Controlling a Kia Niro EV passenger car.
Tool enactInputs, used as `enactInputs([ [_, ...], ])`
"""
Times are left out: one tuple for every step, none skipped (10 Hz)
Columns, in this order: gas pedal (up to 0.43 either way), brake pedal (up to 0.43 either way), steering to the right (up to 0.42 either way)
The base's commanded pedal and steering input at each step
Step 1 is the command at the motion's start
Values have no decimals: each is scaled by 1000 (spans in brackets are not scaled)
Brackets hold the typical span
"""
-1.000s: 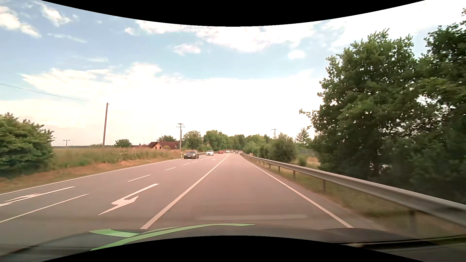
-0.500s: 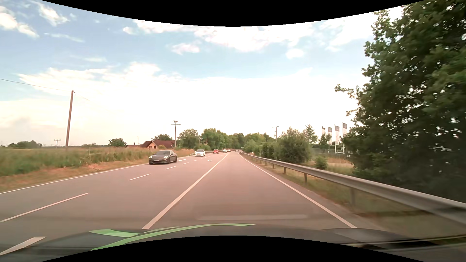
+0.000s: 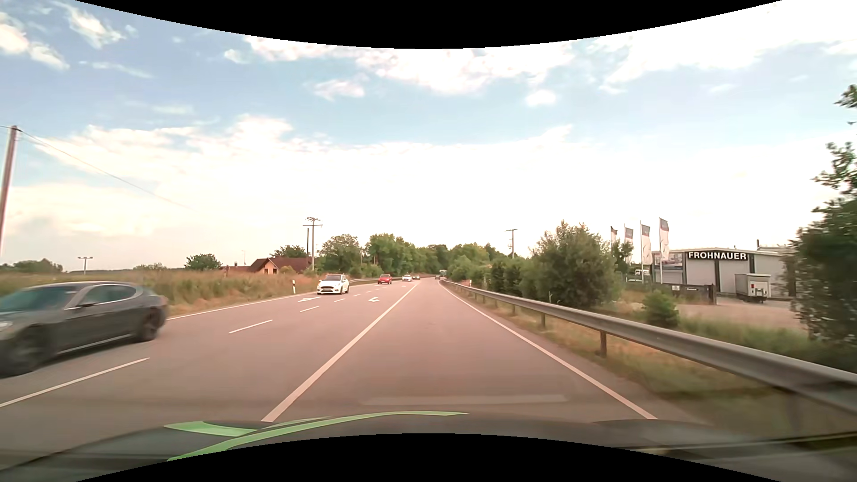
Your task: Follow the waypoints while adhering to traffic rules and regulations
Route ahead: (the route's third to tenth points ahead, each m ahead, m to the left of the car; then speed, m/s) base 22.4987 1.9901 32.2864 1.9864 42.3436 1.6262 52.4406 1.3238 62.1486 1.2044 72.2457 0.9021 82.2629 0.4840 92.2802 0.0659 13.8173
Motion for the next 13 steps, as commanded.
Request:
enactInputs([
  [339,0,1],
  [339,0,1],
  [339,0,1],
  [339,0,1],
  [339,0,0],
  [339,0,0],
  [339,0,-1],
  [339,0,-3],
  [339,0,-3],
  [339,0,-3],
  [339,0,-3],
  [339,0,-3],
  [339,0,-3],
])
